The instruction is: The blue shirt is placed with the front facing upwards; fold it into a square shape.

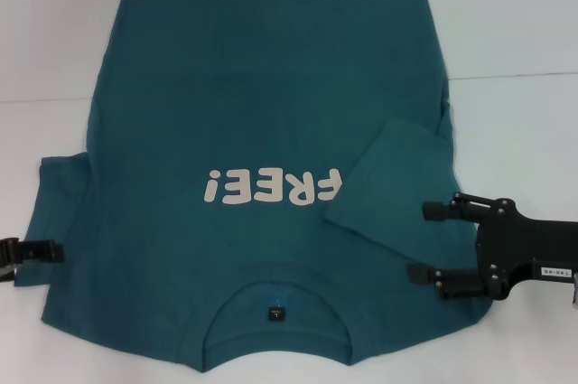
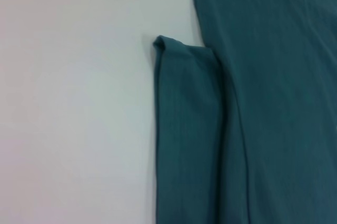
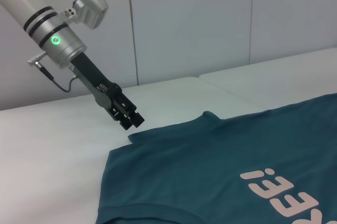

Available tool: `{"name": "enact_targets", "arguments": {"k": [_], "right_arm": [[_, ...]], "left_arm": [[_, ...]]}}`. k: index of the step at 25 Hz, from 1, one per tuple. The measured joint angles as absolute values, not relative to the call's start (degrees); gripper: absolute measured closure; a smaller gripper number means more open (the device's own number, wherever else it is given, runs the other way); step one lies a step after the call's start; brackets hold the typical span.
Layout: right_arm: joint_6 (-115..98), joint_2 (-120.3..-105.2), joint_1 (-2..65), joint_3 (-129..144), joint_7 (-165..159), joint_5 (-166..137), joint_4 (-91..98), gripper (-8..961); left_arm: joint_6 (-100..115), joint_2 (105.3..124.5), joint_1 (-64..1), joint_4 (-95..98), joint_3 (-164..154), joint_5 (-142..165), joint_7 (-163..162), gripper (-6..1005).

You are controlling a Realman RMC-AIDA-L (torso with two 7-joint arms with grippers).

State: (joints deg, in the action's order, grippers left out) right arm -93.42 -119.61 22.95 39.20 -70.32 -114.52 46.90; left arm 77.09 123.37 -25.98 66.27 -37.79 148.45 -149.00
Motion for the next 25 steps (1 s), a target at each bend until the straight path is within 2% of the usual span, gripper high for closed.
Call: {"name": "enact_targets", "arguments": {"k": [25], "right_arm": [[-93.35,-119.61,23.47,39.50,-70.45,-114.57,46.23,10]], "left_arm": [[75.01,122.76,-26.35,63.72,-36.34,148.54,-148.48,213]]}}
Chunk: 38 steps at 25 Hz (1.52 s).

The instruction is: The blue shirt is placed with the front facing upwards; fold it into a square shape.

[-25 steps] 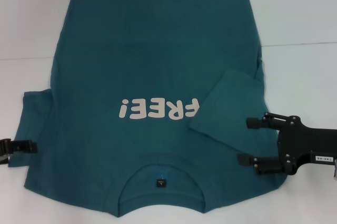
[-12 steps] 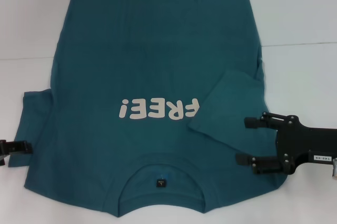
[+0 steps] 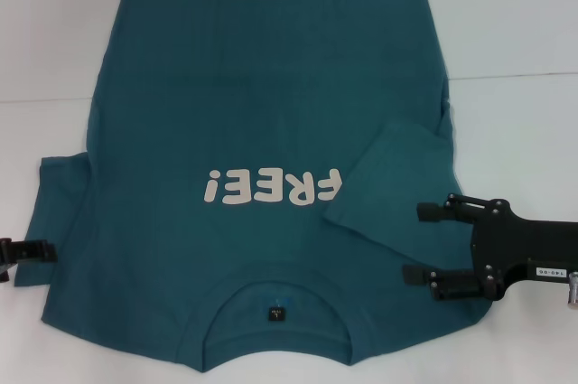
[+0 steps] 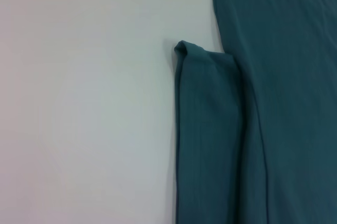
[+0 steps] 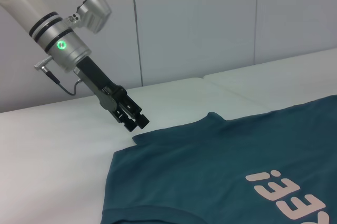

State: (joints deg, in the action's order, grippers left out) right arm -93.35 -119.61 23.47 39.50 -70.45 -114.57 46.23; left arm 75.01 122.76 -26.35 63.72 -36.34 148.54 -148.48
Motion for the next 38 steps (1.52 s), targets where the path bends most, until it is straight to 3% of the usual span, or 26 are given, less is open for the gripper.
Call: {"name": "enact_targets", "arguments": {"k": [38], "right_arm": [[-92.01,-119.61,24.16,39.81,-70.75,-114.63,45.59,10]], "left_arm": [[72.62,122.60,-27.07,61.14,-36.65,149.88,-148.45,248]]}}
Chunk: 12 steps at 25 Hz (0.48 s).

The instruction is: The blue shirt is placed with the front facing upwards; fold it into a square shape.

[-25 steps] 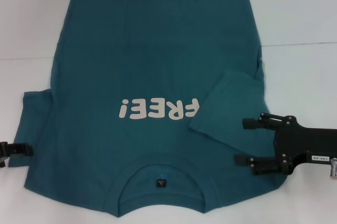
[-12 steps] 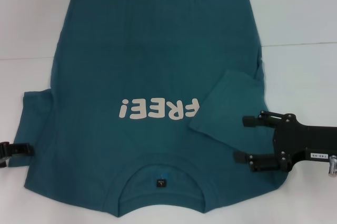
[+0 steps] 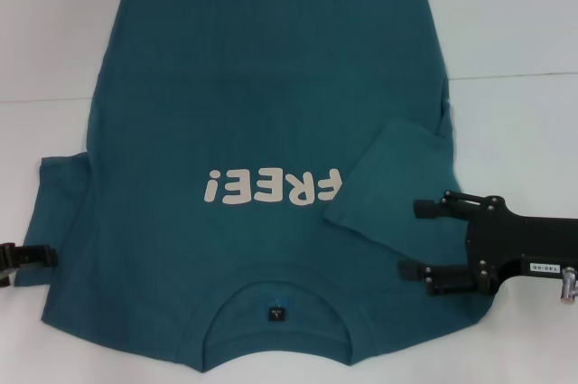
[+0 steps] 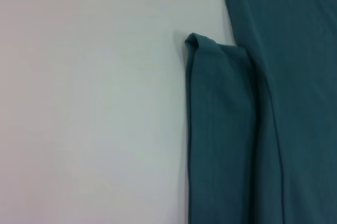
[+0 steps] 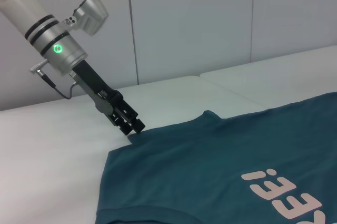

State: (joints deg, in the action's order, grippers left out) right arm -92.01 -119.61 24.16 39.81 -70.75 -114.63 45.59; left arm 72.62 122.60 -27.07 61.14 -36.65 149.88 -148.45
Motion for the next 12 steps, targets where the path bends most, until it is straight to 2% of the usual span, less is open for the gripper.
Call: {"name": "enact_targets", "arguments": {"k": [12], "right_arm": [[-91.84,-119.61,24.16,39.81,-70.75,-114.65,45.33,11]], "left_arm": [[71.99,122.60,-27.18,60.81,-36.74,149.94,-148.45,259]]}}
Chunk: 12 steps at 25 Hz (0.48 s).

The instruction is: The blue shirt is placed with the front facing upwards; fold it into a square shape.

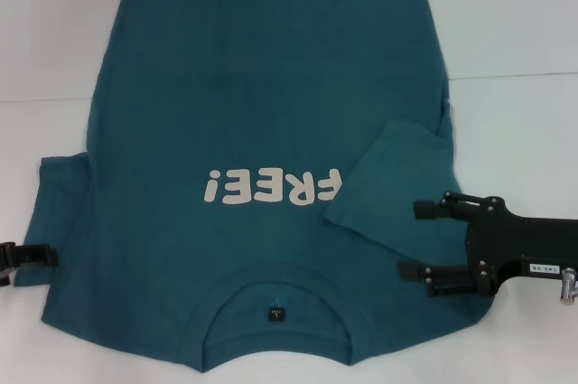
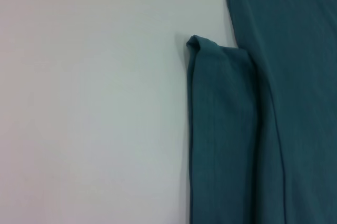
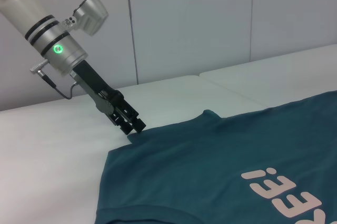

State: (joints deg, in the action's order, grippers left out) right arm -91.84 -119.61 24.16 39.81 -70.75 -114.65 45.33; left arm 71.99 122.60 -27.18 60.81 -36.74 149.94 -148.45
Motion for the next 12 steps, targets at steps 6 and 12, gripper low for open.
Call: {"name": "enact_targets", "arguments": {"k": [6,12], "right_arm": [[-91.84,-119.61,24.10,39.81,-70.75,-114.75,45.33,11],[-91.84,-119.61,24.00,39.56,-70.44,-114.70,44.91,11]], "left_arm": [[71.92,122.60,-27.16,60.74,-36.77,149.94,-148.45,264],[71.75,122.60,-27.24,59.92,-36.82,149.94,-148.45,270]]}}
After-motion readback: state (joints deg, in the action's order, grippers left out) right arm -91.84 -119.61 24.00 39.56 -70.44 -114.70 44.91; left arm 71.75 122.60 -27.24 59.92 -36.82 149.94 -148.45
